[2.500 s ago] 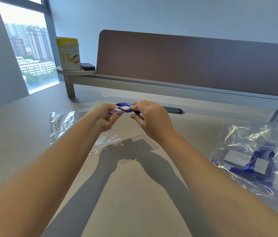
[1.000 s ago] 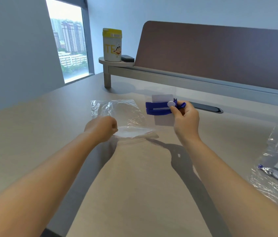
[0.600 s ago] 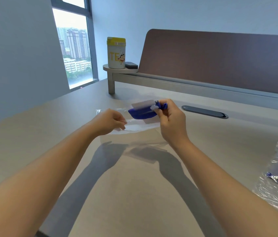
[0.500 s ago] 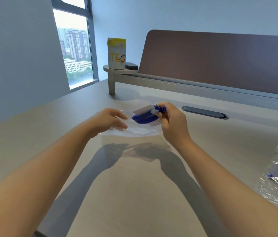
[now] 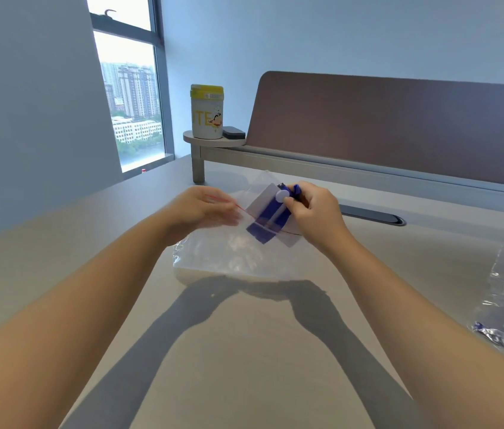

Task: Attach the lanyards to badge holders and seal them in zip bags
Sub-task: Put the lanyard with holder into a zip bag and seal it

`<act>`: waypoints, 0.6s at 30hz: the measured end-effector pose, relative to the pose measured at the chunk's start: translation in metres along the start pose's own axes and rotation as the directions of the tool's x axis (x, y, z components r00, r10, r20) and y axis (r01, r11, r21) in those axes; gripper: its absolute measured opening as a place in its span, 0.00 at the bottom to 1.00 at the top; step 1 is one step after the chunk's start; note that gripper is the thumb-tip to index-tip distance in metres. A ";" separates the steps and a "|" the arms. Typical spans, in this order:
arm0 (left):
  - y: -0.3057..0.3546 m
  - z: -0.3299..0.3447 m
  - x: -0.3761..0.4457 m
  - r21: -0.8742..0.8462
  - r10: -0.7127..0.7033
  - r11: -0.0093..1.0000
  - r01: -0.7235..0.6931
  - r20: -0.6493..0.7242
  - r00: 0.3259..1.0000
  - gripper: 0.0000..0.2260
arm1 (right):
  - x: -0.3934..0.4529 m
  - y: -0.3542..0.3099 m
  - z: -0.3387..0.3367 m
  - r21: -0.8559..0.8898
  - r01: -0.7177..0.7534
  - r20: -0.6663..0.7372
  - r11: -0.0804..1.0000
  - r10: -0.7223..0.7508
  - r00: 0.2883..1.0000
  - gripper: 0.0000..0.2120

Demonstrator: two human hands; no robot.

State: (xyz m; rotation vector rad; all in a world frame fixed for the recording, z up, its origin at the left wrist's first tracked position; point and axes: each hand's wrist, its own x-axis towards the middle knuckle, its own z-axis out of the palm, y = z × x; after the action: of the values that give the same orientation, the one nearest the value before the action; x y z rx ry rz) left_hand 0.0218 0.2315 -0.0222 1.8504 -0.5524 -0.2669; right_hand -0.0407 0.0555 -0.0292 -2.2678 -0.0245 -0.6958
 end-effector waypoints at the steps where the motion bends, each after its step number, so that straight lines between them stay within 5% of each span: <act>1: 0.001 0.002 0.000 -0.014 0.022 1.000 -0.023 -0.039 0.999 0.07 | 0.000 -0.003 -0.001 -0.006 -0.001 0.023 1.000 0.001 1.000 0.10; 10: 0.022 0.016 0.003 -0.172 0.032 0.982 -0.071 -0.218 0.975 0.09 | -0.005 -0.025 -0.009 -0.136 0.051 0.209 0.989 -0.022 0.978 0.15; 18: 0.032 0.014 0.001 -0.077 0.110 0.988 -0.132 -0.244 0.964 0.08 | 0.003 -0.027 -0.016 -0.354 0.096 0.067 0.930 -0.077 0.995 0.16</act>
State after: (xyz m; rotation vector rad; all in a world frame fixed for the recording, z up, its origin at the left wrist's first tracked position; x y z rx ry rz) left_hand 0.0087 0.2109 0.0030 1.7213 -0.4751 0.0134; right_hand -0.0517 0.0640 -0.0006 -2.6474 -0.0250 -0.7345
